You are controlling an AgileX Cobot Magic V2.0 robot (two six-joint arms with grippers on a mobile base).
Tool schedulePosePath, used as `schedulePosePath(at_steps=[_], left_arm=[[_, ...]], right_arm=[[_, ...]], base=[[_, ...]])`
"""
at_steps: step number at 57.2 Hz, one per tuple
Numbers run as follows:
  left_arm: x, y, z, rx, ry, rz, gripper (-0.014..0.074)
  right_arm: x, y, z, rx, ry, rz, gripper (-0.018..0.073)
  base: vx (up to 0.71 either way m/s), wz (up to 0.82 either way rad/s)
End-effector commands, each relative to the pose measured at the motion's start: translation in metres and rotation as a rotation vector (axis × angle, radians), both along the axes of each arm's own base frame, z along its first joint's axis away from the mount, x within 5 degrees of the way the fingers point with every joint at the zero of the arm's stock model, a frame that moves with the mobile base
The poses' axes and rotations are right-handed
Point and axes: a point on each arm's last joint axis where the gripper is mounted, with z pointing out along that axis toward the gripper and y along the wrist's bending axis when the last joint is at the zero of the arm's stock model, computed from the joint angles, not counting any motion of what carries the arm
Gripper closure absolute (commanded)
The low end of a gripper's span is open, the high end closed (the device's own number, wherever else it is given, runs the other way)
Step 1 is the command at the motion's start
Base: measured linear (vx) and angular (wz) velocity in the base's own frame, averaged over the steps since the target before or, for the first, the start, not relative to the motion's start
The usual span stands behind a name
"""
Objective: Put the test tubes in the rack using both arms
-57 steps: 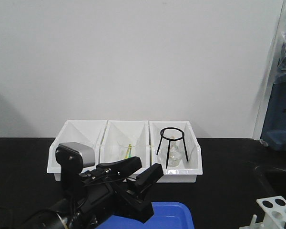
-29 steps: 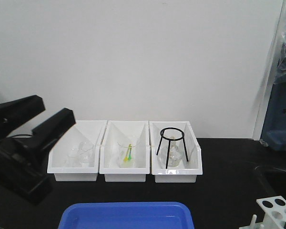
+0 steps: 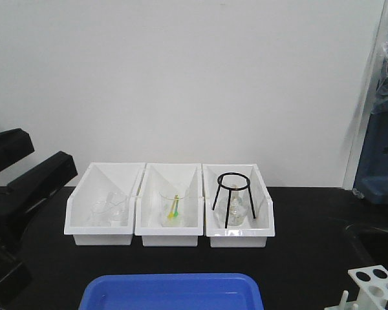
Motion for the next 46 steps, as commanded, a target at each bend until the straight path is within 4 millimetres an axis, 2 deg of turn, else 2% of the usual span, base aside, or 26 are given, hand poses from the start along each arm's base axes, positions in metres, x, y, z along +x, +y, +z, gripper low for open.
schedulePosePath(at_steps=[1, 9, 18, 26, 33, 38, 46], left_arm=[[-0.002, 0.006, 0.016, -0.066, -0.072, 0.032, 0.0113], [-0.002, 0.007, 0.017, -0.069, -0.075, 0.034, 0.0132], [-0.002, 0.007, 0.009, -0.054, -0.085, 0.046, 0.0227], [-0.016, 0.016, -0.012, -0.033, -0.097, 0.020, 0.0399], [-0.038, 0.031, -0.035, -0.031, -0.152, -0.012, 0.0603], [-0.051, 0.042, -0.053, 0.010, -0.197, 0.000, 0.0603], [-0.062, 0.064, -0.075, -0.045, -0.173, 0.093, 0.0602]], right_arm=[[-0.001, -0.002, 0.018, -0.006, -0.110, -0.015, 0.0175], [-0.001, -0.002, 0.018, -0.006, -0.110, -0.015, 0.0175], [-0.001, -0.002, 0.018, -0.006, -0.110, -0.015, 0.0175], [-0.001, -0.002, 0.018, -0.006, -0.110, -0.015, 0.0175], [-0.001, -0.002, 0.018, -0.006, -0.110, -0.015, 0.0175], [-0.001, -0.002, 0.018, -0.006, -0.110, -0.015, 0.0175], [-0.001, -0.002, 0.019, -0.006, -0.113, -0.016, 0.0175]], base=[[0.00, 0.00], [0.00, 0.00], [0.00, 0.00], [0.00, 0.00], [0.00, 0.00], [0.00, 0.00], [0.00, 0.00]])
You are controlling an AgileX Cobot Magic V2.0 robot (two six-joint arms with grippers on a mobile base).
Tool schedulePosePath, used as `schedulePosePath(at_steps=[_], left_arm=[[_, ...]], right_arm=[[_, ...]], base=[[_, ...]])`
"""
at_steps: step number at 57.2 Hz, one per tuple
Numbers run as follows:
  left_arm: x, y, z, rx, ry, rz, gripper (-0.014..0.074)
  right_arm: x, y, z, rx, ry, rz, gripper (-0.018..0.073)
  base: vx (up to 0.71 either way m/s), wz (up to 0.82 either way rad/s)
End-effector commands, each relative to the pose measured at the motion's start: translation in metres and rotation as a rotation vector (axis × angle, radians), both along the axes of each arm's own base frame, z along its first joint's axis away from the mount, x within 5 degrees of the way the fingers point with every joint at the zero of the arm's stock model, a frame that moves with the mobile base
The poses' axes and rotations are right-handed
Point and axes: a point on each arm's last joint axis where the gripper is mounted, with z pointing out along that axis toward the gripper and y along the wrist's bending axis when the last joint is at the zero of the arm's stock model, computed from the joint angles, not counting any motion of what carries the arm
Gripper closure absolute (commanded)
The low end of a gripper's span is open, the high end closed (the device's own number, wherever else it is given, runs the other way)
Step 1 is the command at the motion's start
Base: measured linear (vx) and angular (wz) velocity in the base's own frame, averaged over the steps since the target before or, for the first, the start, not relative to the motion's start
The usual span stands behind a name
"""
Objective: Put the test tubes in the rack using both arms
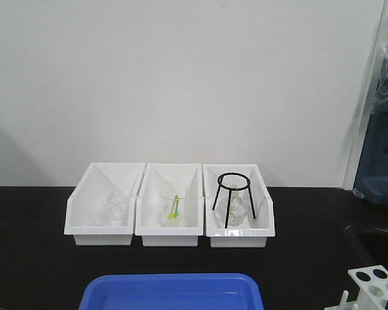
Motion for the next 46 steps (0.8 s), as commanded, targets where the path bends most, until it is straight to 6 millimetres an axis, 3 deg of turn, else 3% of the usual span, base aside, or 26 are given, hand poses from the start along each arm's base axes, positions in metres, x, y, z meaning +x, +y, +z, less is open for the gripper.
schedulePosePath(at_steps=[1, 9, 20, 34, 46], left_arm=[[-0.007, 0.014, 0.004, -0.102, -0.073, 0.065, 0.0602], [-0.009, 0.029, -0.019, -0.071, -0.039, 0.214, 0.0602], [-0.007, 0.043, -0.055, -0.080, 0.156, 0.376, 0.0602], [-0.014, 0.051, -0.105, -0.070, 0.227, 0.466, 0.0602], [-0.026, 0.052, -0.117, -0.004, 0.218, 0.473, 0.0602]], right_arm=[[-0.001, -0.002, 0.019, -0.006, -0.113, -0.016, 0.0175], [-0.001, -0.002, 0.019, -0.006, -0.113, -0.016, 0.0175], [-0.001, -0.002, 0.019, -0.006, -0.113, -0.016, 0.0175], [-0.001, -0.002, 0.019, -0.006, -0.113, -0.016, 0.0175], [-0.001, -0.002, 0.019, -0.006, -0.113, -0.016, 0.0175]], base=[[0.00, 0.00], [0.00, 0.00], [0.00, 0.00], [0.00, 0.00], [0.00, 0.00]])
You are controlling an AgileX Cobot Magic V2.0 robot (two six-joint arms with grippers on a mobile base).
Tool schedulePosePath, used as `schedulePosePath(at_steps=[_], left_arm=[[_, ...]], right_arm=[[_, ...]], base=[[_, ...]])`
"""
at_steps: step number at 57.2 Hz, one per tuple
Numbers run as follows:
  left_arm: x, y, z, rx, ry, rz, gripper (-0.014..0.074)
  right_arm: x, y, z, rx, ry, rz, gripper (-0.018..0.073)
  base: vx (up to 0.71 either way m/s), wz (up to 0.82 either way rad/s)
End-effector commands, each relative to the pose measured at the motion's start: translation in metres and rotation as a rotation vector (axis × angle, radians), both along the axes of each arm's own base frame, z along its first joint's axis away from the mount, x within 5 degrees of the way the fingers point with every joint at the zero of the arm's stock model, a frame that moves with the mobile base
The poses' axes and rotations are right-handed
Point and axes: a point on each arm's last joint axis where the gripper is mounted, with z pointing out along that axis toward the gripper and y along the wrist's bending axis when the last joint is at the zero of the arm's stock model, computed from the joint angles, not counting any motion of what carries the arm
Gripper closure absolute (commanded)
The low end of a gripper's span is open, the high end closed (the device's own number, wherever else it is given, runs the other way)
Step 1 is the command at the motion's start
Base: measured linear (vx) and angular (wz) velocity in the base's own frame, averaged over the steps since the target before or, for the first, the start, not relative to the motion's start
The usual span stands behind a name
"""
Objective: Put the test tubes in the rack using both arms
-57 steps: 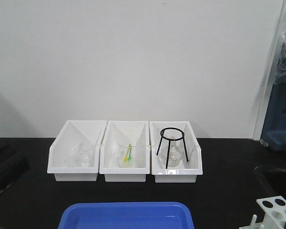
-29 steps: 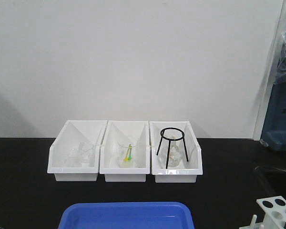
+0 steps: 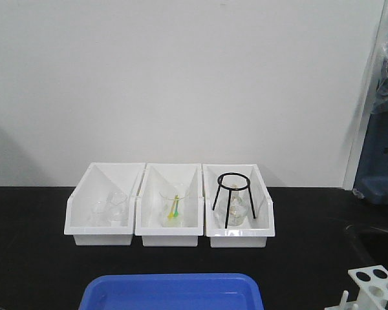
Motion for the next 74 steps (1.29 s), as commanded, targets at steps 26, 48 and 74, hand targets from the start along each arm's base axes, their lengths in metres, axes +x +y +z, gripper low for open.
schedulePosePath(at_steps=[26, 48, 74], left_arm=[[-0.005, 0.001, 0.011, 0.034, -0.078, 0.004, 0.0602], [-0.005, 0.001, 0.011, 0.034, -0.078, 0.004, 0.0601], [-0.005, 0.001, 0.011, 0.034, -0.078, 0.004, 0.0601]], right_arm=[[-0.001, -0.002, 0.019, -0.006, -0.114, -0.016, 0.0175], [-0.001, -0.002, 0.019, -0.006, -0.114, -0.016, 0.0175], [-0.010, -0.010, -0.014, 0.030, -0.184, -0.098, 0.0254]], base=[[0.00, 0.00], [0.00, 0.00], [0.00, 0.00]])
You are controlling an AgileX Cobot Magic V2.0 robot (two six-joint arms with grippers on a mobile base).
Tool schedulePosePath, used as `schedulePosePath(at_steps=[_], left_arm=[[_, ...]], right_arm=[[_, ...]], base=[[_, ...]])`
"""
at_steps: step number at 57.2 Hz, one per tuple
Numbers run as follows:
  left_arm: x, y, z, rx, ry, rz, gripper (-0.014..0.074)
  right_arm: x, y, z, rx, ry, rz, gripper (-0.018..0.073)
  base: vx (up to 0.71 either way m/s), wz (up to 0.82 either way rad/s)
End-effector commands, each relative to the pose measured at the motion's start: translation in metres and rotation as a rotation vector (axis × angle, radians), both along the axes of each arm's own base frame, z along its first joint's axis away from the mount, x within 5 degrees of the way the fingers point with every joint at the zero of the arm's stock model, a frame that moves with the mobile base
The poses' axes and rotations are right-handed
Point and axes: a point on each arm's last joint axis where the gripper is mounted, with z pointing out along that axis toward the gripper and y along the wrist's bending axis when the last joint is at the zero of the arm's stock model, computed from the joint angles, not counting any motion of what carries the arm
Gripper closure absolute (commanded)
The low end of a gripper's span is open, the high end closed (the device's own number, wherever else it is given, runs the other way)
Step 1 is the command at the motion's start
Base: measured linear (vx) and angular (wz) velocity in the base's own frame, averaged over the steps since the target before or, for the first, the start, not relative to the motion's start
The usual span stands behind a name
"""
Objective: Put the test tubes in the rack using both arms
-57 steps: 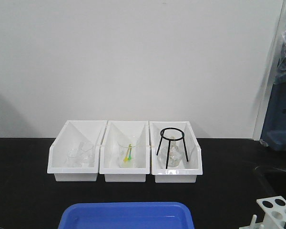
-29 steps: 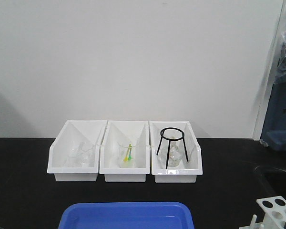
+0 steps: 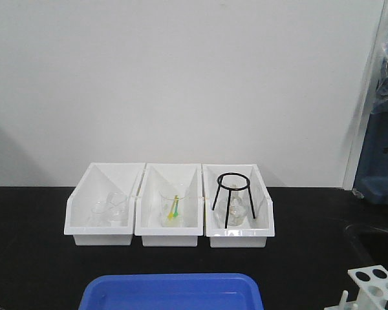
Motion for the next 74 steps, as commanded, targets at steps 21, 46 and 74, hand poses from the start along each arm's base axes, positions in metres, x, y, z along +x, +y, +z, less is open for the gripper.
schedulePosePath(at_steps=[21, 46, 74], left_arm=[[-0.002, 0.000, 0.016, -0.028, -0.110, -0.002, 0.0601], [-0.002, 0.000, 0.016, -0.028, -0.111, -0.002, 0.0601], [-0.002, 0.000, 0.016, -0.028, -0.111, -0.002, 0.0601]], right_arm=[[-0.039, -0.004, -0.121, 0.122, -0.213, -0.052, 0.0560], [-0.047, 0.000, -0.131, 0.116, -0.130, 0.019, 0.0568], [-0.047, 0.000, -0.131, 0.116, -0.128, 0.019, 0.0568]], base=[[0.00, 0.00], [0.00, 0.00], [0.00, 0.00]])
